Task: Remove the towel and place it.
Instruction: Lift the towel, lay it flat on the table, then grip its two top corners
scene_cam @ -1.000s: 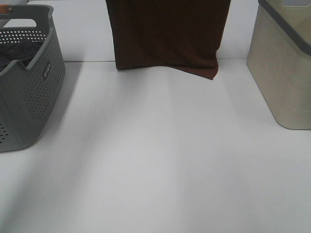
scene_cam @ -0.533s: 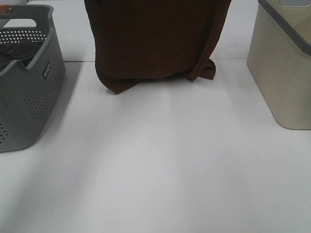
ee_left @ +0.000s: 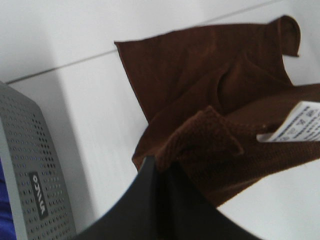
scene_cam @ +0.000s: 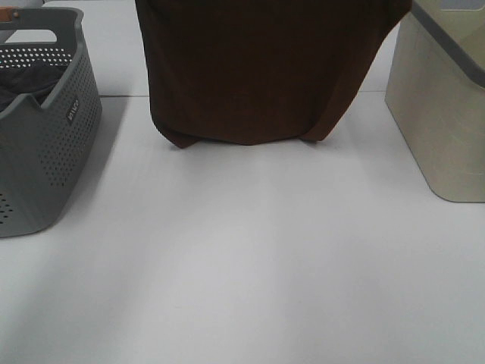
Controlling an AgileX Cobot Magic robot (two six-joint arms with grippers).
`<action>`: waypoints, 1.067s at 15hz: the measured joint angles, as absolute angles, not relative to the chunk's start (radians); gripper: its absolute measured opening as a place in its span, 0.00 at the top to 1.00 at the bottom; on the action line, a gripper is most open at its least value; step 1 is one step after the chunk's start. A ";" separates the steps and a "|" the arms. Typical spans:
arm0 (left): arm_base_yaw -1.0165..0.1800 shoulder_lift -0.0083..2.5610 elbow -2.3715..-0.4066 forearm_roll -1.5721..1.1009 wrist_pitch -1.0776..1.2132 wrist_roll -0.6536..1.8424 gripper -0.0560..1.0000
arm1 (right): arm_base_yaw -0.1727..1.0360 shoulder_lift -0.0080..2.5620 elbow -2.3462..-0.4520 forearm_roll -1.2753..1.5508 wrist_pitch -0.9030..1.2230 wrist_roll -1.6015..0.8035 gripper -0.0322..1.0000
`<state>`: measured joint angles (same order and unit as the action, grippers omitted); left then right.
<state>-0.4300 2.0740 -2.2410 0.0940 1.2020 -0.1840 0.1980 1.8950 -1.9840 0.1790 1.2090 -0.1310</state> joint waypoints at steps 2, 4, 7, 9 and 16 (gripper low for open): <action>-0.480 1.954 -2.031 0.093 1.200 -0.184 0.94 | 0.198 1.784 -1.790 0.178 1.209 -0.131 0.97; -0.541 1.832 -1.818 0.090 1.197 -0.194 0.94 | 0.198 1.669 -1.580 0.184 1.212 -0.131 0.97; -0.645 1.644 -1.505 0.068 1.175 -0.294 0.94 | 0.198 1.462 -1.212 0.246 1.212 -0.131 0.97; -0.683 1.587 -1.412 0.057 1.171 -0.337 0.94 | 0.198 1.394 -1.091 0.275 1.211 -0.131 0.97; -0.857 1.492 -1.125 -0.017 1.145 -0.471 0.94 | 0.198 1.157 -0.728 0.331 1.182 -0.131 0.97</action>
<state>-0.8570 1.4920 -1.1250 -0.0170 1.1450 -0.4710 0.1980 1.1570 -0.7280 0.3310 1.1820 -0.1310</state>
